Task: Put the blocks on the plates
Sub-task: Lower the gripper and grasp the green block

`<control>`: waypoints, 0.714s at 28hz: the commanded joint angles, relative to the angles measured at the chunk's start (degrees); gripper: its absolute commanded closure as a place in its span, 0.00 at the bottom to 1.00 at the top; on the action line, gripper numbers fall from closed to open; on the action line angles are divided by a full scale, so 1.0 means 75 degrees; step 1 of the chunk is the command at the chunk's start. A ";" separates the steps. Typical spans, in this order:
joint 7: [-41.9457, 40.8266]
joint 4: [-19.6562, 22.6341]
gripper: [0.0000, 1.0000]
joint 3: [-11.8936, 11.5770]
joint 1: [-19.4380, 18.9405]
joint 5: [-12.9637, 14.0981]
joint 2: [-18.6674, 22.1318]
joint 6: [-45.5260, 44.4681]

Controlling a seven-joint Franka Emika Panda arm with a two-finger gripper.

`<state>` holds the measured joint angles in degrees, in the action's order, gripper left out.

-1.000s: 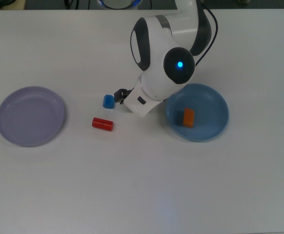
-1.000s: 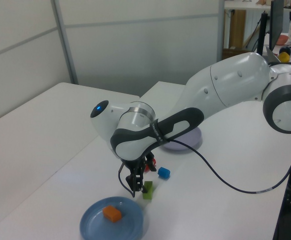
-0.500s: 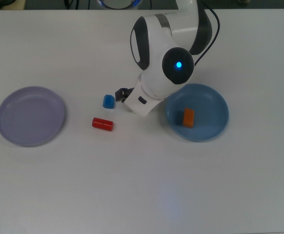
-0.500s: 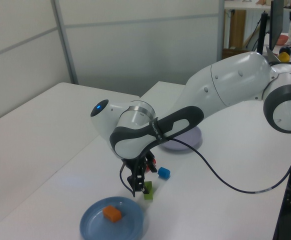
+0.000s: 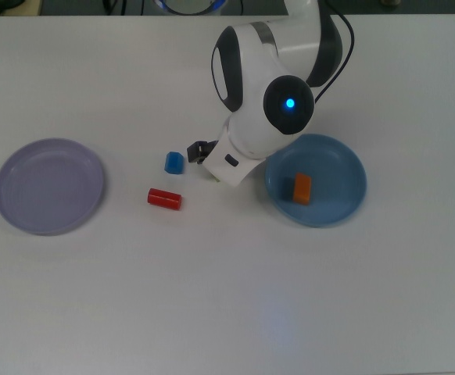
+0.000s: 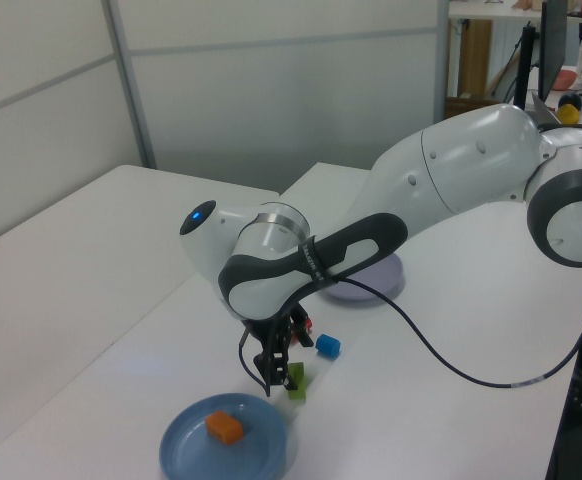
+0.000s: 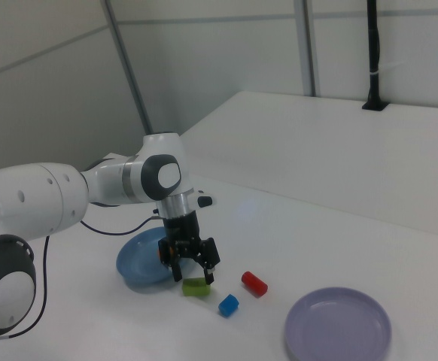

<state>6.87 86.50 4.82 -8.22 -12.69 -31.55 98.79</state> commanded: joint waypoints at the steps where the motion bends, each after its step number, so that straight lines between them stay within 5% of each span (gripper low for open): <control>1: -0.0190 0.0080 0.00 -0.0033 -0.0170 0.0145 0.0070 -0.0165; 17: -0.0096 0.0045 0.00 -0.0068 -0.0170 -0.0019 -0.0293 0.0421; 20: -0.0120 0.0045 0.18 -0.0056 -0.0170 -0.0090 -0.0363 0.0433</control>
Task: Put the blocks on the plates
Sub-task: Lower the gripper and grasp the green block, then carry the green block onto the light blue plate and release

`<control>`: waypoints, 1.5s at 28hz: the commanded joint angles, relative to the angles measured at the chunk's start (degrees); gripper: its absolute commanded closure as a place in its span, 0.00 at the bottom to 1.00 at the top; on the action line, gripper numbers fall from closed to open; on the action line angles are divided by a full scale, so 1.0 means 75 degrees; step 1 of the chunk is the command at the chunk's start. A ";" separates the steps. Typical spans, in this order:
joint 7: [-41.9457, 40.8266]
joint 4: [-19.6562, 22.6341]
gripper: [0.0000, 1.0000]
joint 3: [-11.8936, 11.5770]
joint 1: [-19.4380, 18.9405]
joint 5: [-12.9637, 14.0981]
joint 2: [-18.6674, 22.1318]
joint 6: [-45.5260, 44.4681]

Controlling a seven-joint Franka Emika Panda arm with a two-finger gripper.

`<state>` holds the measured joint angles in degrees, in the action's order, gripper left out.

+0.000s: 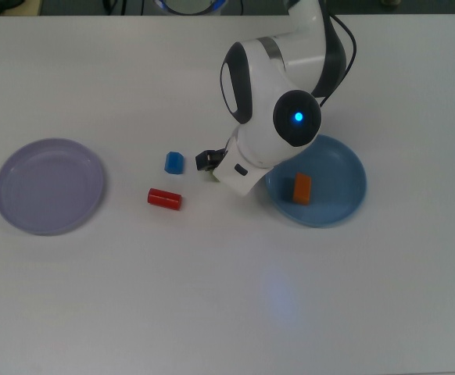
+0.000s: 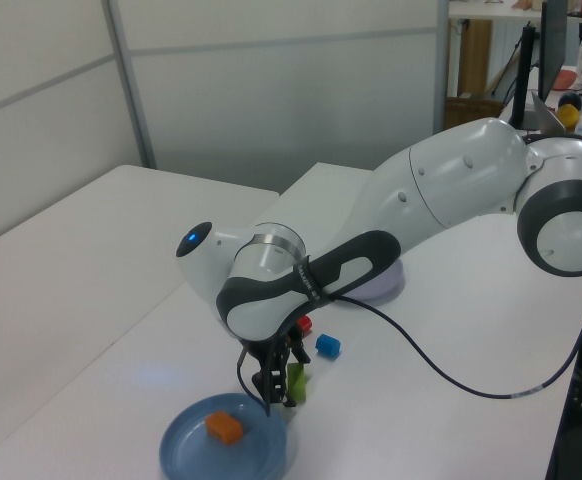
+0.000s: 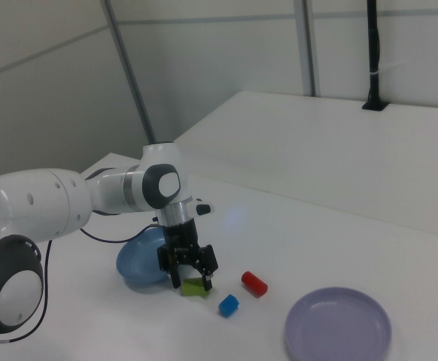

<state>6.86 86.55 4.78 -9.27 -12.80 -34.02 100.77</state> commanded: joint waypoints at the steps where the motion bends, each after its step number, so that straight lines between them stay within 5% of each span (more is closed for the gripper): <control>1: -0.0117 0.0026 0.30 -0.0063 -0.0030 -0.0074 -0.0046 0.0170; 4: -0.0153 0.0026 0.77 -0.0051 -0.0030 -0.0063 -0.0034 0.0170; 8: -0.0117 0.0014 0.99 -0.0051 -0.0030 -0.0051 -0.0011 0.0158; 25: -0.0012 -0.0348 0.99 -0.0016 -0.0088 0.0195 0.0798 0.0135; 36: 0.0549 -0.0419 0.94 0.0019 -0.1516 0.0066 0.0599 0.0182; 42: 0.0971 -0.0280 0.94 0.0019 -0.1822 -0.0004 0.0470 0.1104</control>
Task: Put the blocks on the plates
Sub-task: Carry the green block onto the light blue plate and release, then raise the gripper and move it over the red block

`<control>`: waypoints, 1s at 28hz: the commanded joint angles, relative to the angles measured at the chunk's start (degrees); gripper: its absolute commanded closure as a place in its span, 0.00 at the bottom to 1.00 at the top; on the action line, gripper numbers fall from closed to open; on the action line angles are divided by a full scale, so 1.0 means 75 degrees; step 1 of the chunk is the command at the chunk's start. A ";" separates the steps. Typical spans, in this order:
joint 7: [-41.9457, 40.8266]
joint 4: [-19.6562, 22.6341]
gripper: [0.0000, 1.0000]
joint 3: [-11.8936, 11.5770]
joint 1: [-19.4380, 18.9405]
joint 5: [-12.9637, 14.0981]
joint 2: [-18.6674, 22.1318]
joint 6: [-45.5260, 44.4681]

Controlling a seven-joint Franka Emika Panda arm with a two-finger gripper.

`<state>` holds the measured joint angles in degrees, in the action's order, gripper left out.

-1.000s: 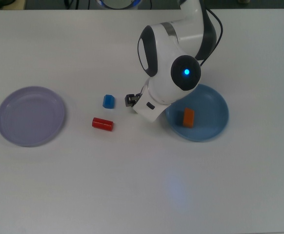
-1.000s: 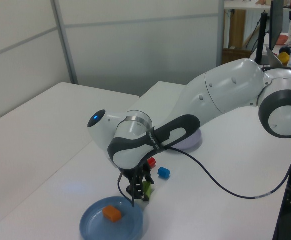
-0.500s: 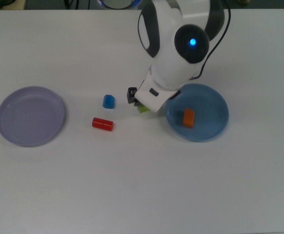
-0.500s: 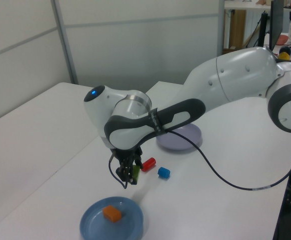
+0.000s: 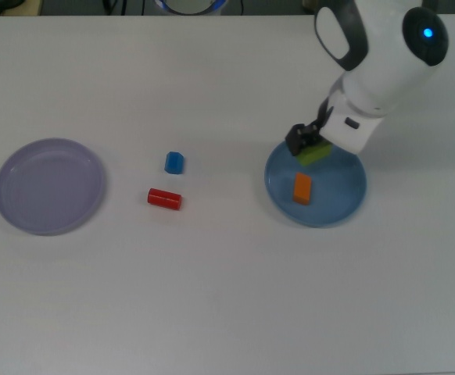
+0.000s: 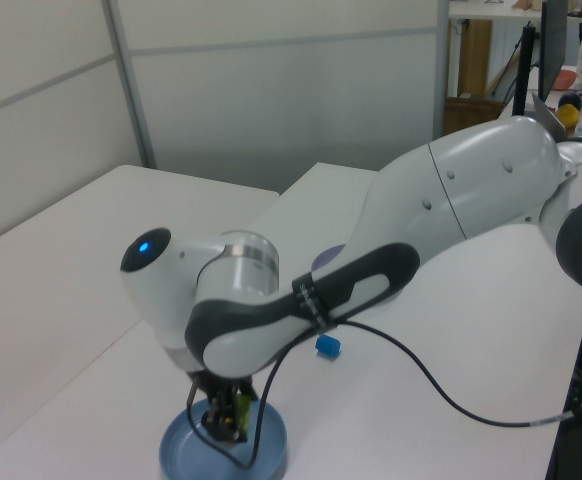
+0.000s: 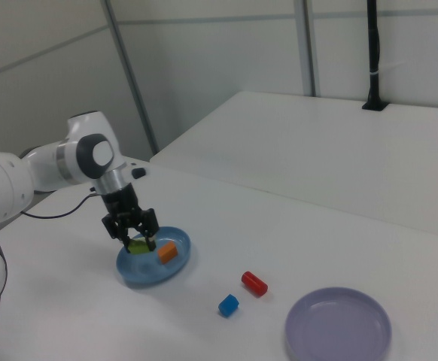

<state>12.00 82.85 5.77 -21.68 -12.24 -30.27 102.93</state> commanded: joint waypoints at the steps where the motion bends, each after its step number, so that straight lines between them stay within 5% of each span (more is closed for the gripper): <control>1: 0.0333 0.0273 0.94 -0.0113 -0.0191 -0.0126 -0.0076 0.0900; 4: 0.0461 0.0308 0.93 -0.0113 -0.0202 -0.0360 -0.0240 0.0983; 7: 0.0556 0.0308 0.78 -0.0113 -0.0202 -0.0524 -0.0428 0.0983; 8: 0.0567 0.0308 0.66 -0.0113 -0.0202 -0.0536 -0.0428 0.0983; 11: 0.0591 0.0297 0.03 -0.0125 -0.0202 -0.0536 -0.0417 0.0879; 21: 0.0579 0.0250 0.00 -0.0207 -0.0132 -0.0396 -0.0089 0.0843; 28: 0.0544 0.0238 0.00 -0.0265 0.0499 -0.0173 0.0391 0.0176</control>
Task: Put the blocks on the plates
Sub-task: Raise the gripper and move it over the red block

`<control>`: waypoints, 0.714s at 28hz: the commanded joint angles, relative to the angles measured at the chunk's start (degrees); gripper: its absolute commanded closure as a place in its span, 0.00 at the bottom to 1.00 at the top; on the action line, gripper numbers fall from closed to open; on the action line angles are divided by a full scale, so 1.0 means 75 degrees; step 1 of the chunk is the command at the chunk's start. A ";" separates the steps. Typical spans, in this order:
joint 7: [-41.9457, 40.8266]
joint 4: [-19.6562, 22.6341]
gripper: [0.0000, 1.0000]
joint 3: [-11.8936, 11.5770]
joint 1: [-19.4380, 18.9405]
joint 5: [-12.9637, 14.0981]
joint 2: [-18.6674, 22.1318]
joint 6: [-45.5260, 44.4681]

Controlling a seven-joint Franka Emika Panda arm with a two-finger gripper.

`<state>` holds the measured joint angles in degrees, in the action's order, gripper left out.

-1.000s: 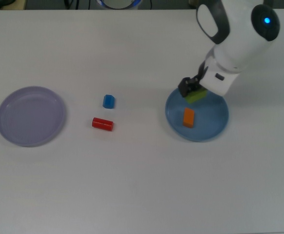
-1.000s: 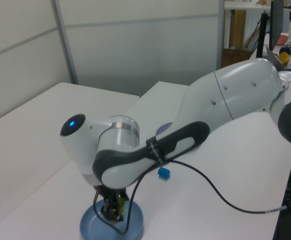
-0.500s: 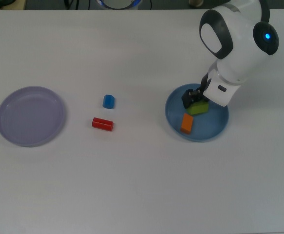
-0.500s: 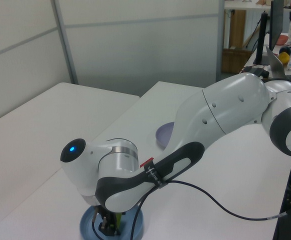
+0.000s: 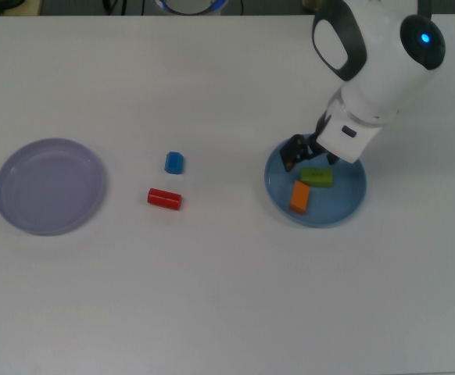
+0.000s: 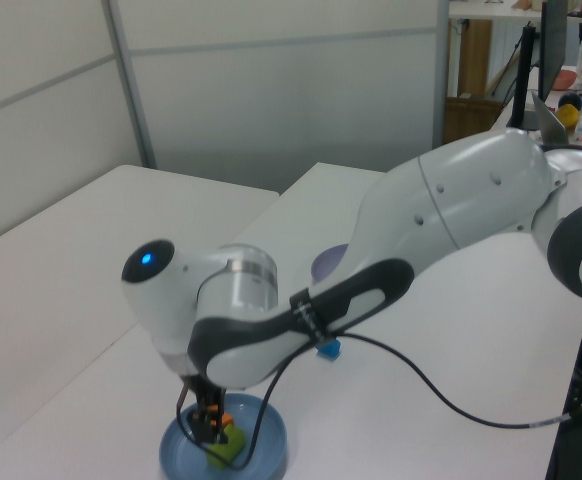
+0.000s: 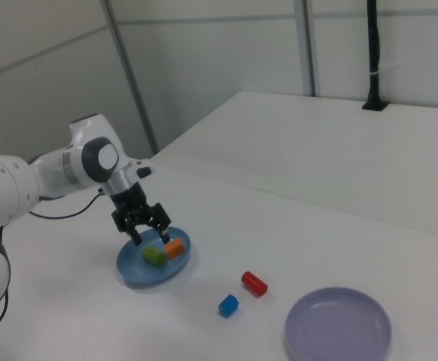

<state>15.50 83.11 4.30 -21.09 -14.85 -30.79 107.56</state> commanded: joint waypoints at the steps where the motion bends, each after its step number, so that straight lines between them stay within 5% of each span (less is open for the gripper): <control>1: 0.0066 0.0203 0.00 -0.0105 0.0526 0.0175 0.0472 -0.0489; 10: -0.0496 0.0191 0.00 -0.0234 0.1943 0.0152 0.0460 -0.0431; 20: -0.0638 0.0250 0.00 -0.0246 0.2554 0.0129 0.0098 0.0610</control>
<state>10.57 83.64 2.59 -2.40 -14.77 -29.23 106.58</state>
